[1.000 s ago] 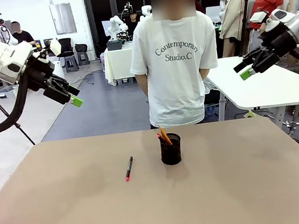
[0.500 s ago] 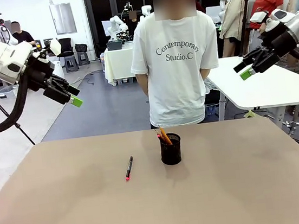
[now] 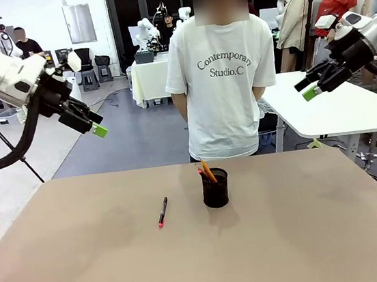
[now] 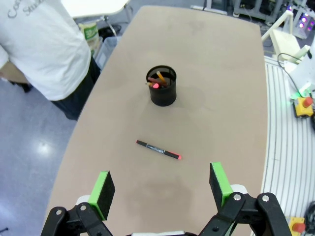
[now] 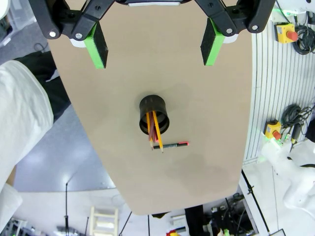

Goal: Place the pens into the pen holder.
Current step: Pick up a writing instrument from the table and place it into the Pen holder.

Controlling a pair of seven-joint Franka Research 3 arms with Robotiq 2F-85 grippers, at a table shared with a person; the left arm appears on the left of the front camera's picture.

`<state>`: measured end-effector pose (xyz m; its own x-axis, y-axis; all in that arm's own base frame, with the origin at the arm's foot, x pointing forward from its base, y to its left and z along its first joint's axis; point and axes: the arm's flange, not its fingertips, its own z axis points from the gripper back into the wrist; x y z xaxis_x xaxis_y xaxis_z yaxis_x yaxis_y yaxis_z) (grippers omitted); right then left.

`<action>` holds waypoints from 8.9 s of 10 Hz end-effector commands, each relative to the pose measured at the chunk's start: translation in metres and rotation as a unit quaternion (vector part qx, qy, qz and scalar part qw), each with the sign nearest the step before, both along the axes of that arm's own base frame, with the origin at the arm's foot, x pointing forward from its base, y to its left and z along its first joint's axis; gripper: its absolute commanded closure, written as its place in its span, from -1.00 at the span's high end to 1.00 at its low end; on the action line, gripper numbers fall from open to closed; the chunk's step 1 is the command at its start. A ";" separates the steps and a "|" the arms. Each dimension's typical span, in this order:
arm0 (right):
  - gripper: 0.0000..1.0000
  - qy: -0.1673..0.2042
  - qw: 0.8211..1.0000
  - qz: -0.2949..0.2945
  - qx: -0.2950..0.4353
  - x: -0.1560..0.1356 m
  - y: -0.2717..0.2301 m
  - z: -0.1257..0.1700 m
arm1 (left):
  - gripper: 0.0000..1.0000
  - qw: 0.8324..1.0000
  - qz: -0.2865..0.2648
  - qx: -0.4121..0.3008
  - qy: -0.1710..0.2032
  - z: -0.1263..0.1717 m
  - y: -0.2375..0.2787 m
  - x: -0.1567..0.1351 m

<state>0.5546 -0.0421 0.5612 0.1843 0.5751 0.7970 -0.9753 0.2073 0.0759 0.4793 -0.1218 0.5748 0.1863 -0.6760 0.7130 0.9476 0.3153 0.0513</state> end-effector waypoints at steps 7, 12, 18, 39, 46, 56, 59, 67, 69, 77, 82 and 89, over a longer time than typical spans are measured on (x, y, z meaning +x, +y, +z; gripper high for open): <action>1.00 -0.001 1.000 0.000 0.000 0.000 0.000 0.001 | 1.00 0.974 0.181 0.118 0.069 -0.104 -0.078 0.026; 1.00 -0.001 1.000 0.000 0.000 0.000 0.000 0.001 | 1.00 0.975 0.173 0.118 0.069 -0.115 -0.079 0.028; 1.00 -0.001 1.000 0.000 0.000 0.000 0.000 0.001 | 1.00 0.935 0.302 0.158 0.092 -0.128 -0.127 0.044; 1.00 -0.001 1.000 0.000 0.000 0.000 0.000 0.001 | 1.00 0.845 0.454 0.210 0.188 -0.228 -0.194 0.101; 1.00 -0.001 1.000 0.000 0.000 0.000 0.000 0.001 | 1.00 0.820 0.479 0.211 0.231 -0.258 -0.186 0.130; 1.00 -0.001 1.000 0.000 0.000 0.000 0.000 0.001 | -1.00 0.813 0.479 0.230 0.239 -0.273 -0.179 0.135; 1.00 -0.001 1.000 0.000 0.000 0.000 0.000 0.001 | -1.00 0.802 0.481 0.231 0.267 -0.272 -0.182 0.134; 1.00 -0.001 1.000 0.000 0.000 0.000 0.000 0.001 | -1.00 0.811 0.498 0.175 0.252 -0.217 -0.181 0.112; 1.00 -0.001 1.000 0.000 0.000 0.000 0.000 0.001 | -1.00 0.855 0.442 0.100 0.253 -0.171 -0.173 0.098; 1.00 -0.001 1.000 0.000 0.000 0.000 0.000 0.001 | -1.00 0.976 0.094 -0.129 0.147 -0.091 -0.141 0.046; 1.00 -0.001 1.000 0.000 0.000 0.000 0.000 0.001 | -1.00 0.977 0.110 -0.128 0.130 -0.069 -0.177 0.059; 1.00 -0.001 1.000 0.000 0.000 0.000 0.000 0.001 | -1.00 0.948 0.000 -0.295 0.121 -0.077 -0.174 0.067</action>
